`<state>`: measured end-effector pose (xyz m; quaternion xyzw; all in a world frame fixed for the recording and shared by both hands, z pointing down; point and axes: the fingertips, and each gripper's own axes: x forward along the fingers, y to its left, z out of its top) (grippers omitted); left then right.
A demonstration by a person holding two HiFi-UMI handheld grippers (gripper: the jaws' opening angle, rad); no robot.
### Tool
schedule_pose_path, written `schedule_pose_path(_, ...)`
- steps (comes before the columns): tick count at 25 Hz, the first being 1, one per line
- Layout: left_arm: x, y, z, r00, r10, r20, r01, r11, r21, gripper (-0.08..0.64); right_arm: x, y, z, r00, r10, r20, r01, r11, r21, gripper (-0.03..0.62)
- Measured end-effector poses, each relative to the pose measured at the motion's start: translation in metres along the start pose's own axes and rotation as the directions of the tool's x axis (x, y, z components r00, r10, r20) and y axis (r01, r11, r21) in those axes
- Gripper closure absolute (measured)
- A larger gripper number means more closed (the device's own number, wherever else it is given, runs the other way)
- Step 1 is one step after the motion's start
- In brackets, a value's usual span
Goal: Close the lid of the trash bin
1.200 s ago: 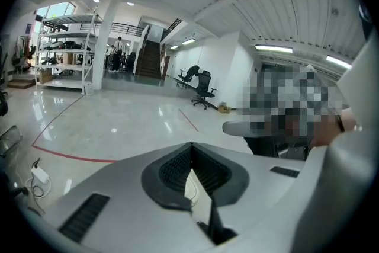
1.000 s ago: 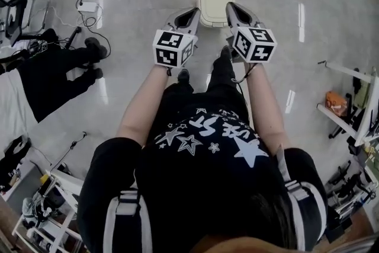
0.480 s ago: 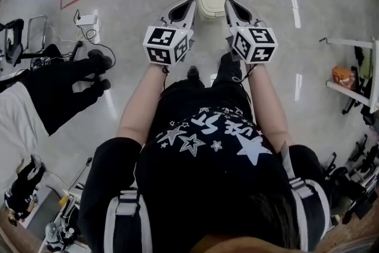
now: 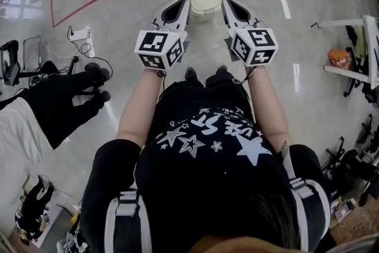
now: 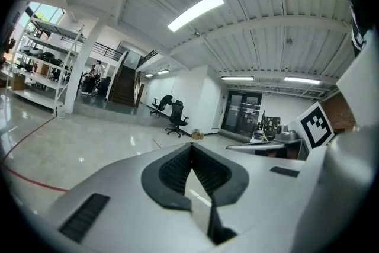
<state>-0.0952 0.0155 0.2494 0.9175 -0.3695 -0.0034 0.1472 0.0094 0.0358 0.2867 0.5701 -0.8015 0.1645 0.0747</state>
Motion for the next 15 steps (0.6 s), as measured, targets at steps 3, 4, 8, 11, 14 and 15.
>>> schedule_pose_path(3, -0.002, -0.008, 0.000, 1.000, 0.003, 0.005, -0.003, 1.000, 0.001, 0.549, -0.007, -0.002, 0.003, 1.000, 0.005, 0.011, -0.005, 1.000, 0.004, 0.586)
schedule_pose_path(4, -0.003, -0.010, 0.000, 1.000, 0.006, 0.004, -0.006, 1.000, 0.001, 0.549, -0.010, -0.002, 0.004, 1.000, 0.008, 0.014, -0.008, 1.000, 0.006, 0.586)
schedule_pose_path(8, -0.008, -0.022, -0.002, 1.000, 0.023, 0.005, -0.023, 1.000, 0.000, 0.549, -0.025, -0.004, 0.006, 0.999, 0.014, 0.031, -0.014, 1.000, 0.011, 0.586)
schedule_pose_path(11, -0.014, -0.033, 0.000, 1.000, 0.028, 0.009, -0.028, 1.000, 0.001, 0.549, -0.037, -0.003, 0.012, 0.999, 0.022, 0.044, -0.023, 1.000, 0.009, 0.586)
schedule_pose_path(14, -0.021, -0.047, 0.002, 0.999, 0.036, 0.013, -0.036, 0.999, 0.002, 0.549, -0.051, -0.001, 0.014, 0.998, 0.038, 0.043, -0.038, 0.999, 0.003, 0.586)
schedule_pose_path(15, -0.023, -0.052, 0.002, 0.999, 0.039, 0.015, -0.039, 0.999, 0.001, 0.549, -0.056, -0.001, 0.014, 0.998, 0.044, 0.041, -0.044, 0.999, 0.001, 0.586)
